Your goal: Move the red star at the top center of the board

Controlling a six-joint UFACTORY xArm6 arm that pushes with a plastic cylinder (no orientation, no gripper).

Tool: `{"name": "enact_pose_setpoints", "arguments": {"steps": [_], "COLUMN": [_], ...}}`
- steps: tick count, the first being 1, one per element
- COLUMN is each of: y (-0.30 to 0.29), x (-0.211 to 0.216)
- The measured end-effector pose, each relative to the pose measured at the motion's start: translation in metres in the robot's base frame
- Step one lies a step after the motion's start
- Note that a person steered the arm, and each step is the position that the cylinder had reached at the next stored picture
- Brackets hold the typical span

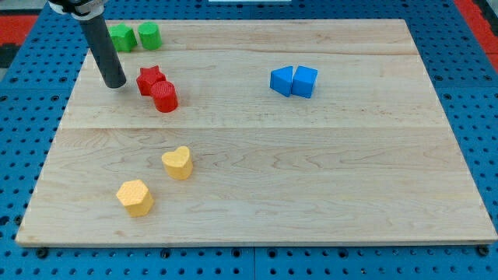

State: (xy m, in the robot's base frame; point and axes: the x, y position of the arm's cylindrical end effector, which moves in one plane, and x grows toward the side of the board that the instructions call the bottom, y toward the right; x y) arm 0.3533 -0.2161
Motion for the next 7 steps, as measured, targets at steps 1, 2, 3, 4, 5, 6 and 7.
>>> {"name": "enact_pose_setpoints", "arguments": {"steps": [1, 2, 3, 4, 5, 6, 7], "y": [0.0, 0.0, 0.028, 0.05, 0.065, 0.043, 0.058], "x": [0.0, 0.003, 0.031, 0.028, -0.001, -0.008, -0.027]}}
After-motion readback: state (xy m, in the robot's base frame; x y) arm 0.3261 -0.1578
